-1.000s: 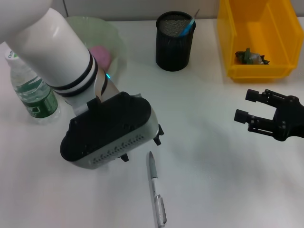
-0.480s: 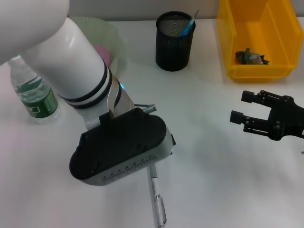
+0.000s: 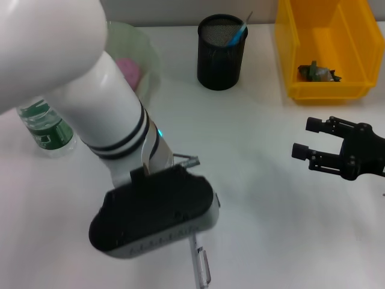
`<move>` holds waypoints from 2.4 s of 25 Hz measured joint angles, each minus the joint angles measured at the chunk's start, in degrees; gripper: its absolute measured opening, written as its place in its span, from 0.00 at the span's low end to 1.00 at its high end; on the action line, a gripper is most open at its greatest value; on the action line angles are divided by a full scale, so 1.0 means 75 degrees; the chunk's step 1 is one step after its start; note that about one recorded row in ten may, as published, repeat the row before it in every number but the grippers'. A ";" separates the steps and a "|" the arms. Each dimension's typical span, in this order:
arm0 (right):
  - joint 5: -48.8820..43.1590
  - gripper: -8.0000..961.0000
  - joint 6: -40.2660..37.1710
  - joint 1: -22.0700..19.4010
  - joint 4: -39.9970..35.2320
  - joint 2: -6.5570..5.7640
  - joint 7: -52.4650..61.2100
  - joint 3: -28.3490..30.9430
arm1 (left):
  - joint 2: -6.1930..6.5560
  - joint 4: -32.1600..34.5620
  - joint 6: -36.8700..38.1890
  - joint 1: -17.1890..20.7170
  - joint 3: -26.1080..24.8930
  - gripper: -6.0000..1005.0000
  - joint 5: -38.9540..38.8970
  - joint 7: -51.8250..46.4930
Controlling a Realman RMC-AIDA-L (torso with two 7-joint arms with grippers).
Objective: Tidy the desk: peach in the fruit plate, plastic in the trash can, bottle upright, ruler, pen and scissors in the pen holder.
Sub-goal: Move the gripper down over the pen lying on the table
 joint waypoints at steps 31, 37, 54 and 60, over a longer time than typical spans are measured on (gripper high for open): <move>-0.0423 0.81 0.0402 0.0365 -0.0694 -0.0014 0.0586 -0.0157 | 0.0000 0.0567 -0.0880 -0.0365 0.2835 0.75 0.1393 -0.2141; -0.0428 0.81 0.0407 0.0372 -0.0692 0.0000 0.0582 -0.0181 | 0.0000 0.0450 -0.1066 -0.0526 0.2883 0.75 0.1359 -0.2162; -0.0432 0.81 0.0445 0.0426 -0.0778 0.0000 0.0575 -0.0180 | 0.0000 -0.0329 -0.1433 -0.0868 0.3003 0.64 0.1208 -0.2401; -0.0433 0.81 0.0490 0.0495 -0.0778 0.0000 0.0532 -0.0180 | 0.0000 -0.0351 -0.1447 -0.0902 0.3008 0.64 0.1241 -0.2556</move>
